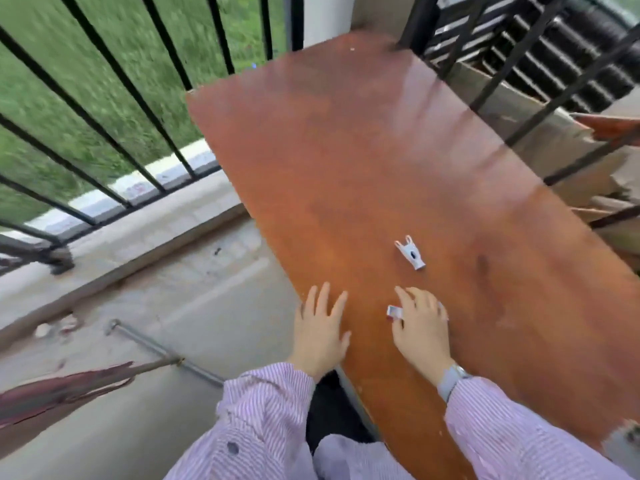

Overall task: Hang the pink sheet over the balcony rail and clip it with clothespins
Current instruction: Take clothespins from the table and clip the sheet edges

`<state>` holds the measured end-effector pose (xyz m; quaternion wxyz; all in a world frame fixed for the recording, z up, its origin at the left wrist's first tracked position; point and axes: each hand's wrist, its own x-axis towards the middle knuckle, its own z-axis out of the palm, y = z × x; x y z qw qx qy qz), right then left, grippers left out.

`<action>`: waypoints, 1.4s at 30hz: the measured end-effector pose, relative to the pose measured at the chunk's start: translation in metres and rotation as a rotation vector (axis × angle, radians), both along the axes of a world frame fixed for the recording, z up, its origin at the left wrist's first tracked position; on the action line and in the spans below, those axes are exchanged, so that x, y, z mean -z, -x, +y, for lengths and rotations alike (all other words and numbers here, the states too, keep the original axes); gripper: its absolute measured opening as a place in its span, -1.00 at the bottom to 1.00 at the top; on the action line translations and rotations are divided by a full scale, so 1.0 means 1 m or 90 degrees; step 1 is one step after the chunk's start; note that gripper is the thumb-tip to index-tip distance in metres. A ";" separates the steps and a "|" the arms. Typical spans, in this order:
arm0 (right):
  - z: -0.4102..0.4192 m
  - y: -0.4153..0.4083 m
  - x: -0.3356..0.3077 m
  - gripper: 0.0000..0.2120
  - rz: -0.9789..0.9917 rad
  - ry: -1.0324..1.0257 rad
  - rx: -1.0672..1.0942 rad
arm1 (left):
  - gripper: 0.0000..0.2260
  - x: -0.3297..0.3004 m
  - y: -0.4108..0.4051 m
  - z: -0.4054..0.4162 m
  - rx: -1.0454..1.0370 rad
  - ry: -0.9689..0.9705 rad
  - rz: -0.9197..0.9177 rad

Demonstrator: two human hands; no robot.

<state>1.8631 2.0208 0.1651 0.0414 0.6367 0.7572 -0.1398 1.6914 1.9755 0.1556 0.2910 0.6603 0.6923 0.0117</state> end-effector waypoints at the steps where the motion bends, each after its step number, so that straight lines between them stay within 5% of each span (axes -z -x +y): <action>1: 0.000 -0.006 0.003 -0.58 -0.030 -0.001 -0.016 | -0.41 0.005 -0.007 0.001 0.029 0.018 0.016; 6: 0.005 -0.018 0.017 -0.78 -0.088 -0.025 -0.092 | -0.41 0.017 -0.015 -0.003 0.089 0.066 0.068; 10: 0.010 0.001 0.005 -0.89 0.033 -0.019 -0.138 | -0.52 0.007 0.001 0.001 0.020 0.052 0.005; 17: 0.002 0.124 -0.030 -0.68 0.316 0.185 -0.174 | -0.69 -0.028 0.105 -0.052 -0.421 -0.163 -0.009; 23: -0.043 0.272 -0.038 -0.80 0.380 0.293 -0.337 | -0.87 -0.066 0.200 -0.146 -0.928 -0.336 0.061; 28: -0.085 0.382 -0.060 -0.80 0.438 0.309 -0.521 | -0.63 -0.082 0.263 -0.187 -1.244 -0.461 0.066; 33: -0.123 0.473 -0.048 -0.79 0.503 0.297 -0.593 | -0.44 -0.072 0.310 -0.199 -1.294 -0.538 0.062; 39: -0.156 0.533 -0.020 -0.63 0.560 0.311 -0.652 | -0.80 -0.045 0.338 -0.217 -1.287 -0.669 0.055; 42: -0.172 0.539 -0.016 -0.58 0.592 0.279 -0.655 | -0.78 -0.038 0.335 -0.228 -1.268 -0.676 0.070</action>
